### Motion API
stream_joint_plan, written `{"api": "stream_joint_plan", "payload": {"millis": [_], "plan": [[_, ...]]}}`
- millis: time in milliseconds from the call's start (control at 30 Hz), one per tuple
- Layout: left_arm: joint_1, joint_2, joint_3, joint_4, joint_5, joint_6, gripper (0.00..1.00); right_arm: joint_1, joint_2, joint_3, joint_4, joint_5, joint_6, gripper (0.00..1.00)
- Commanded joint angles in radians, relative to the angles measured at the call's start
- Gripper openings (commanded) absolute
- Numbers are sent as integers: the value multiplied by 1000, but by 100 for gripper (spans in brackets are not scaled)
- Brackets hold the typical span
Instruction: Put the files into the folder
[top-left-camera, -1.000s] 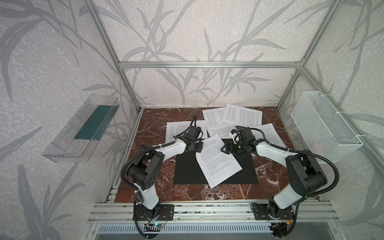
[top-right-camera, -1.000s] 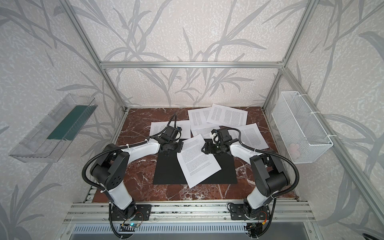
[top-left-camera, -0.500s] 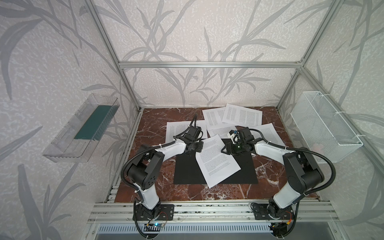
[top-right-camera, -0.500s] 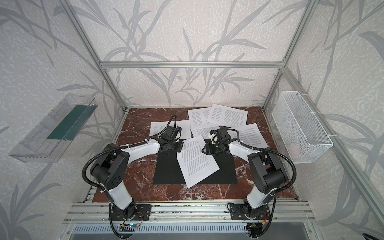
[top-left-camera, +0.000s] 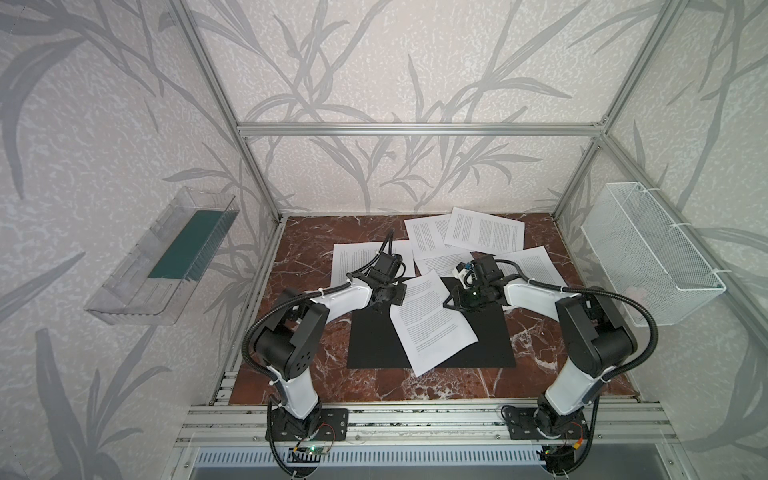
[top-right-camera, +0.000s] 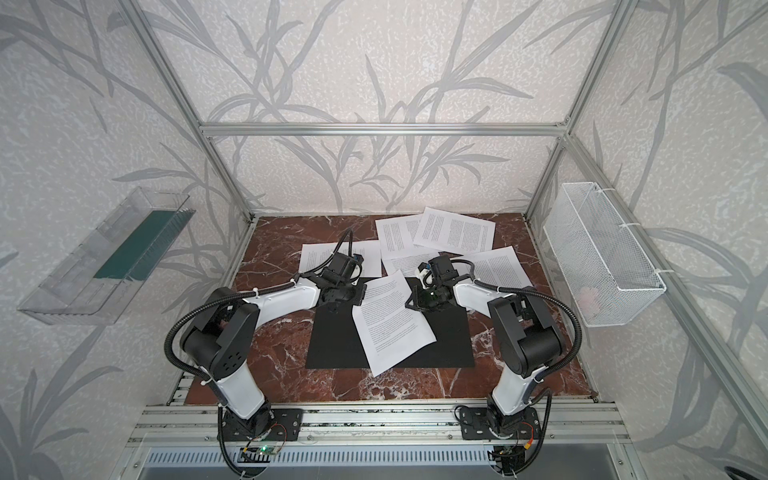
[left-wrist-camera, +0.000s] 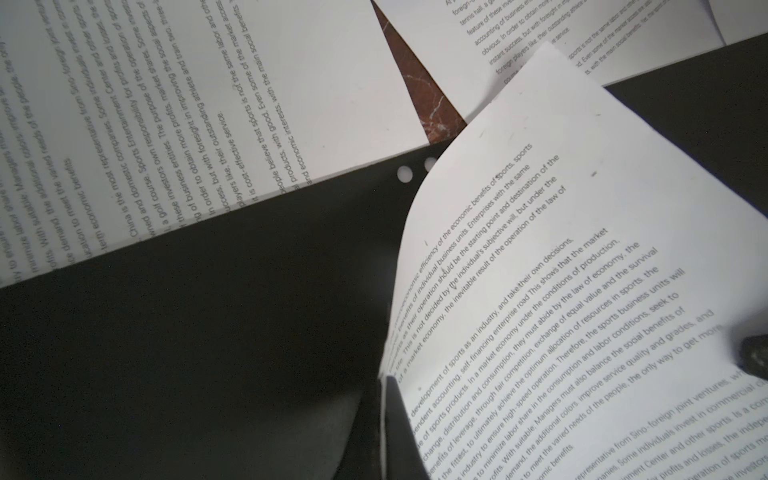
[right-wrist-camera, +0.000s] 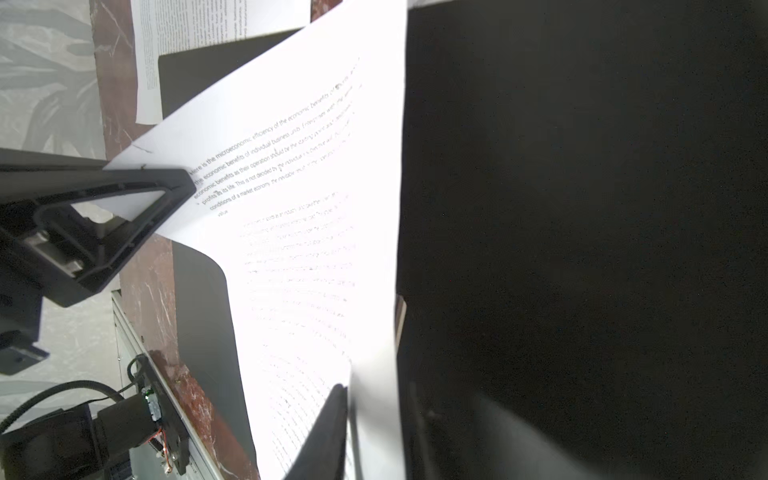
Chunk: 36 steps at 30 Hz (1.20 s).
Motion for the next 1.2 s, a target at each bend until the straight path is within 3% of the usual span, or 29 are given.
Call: {"api": "stream_joint_plan", "payload": {"millis": [0, 133, 267, 467, 767, 1067, 1167], "plan": [[3, -21, -12, 5, -4, 7, 0, 0, -18, 21, -26, -7, 1, 23], [2, -32, -20, 13, -7, 5, 0, -1, -28, 19, -27, -33, 6, 22], [2, -33, -23, 21, 7, 7, 0, -6, -71, 24, -25, -81, 13, 41], [2, -34, -25, 26, 11, 6, 0, -21, -80, 26, -2, -139, 34, 46], [2, -46, -43, 55, 27, 2, 0, -22, -8, 56, -22, -155, 29, 42], [3, -66, -66, 95, 47, 9, 0, -55, 81, 115, -106, -118, 6, 48], [2, -65, -65, 94, 45, 10, 0, -55, 82, 117, -109, -120, -2, 44]]}}
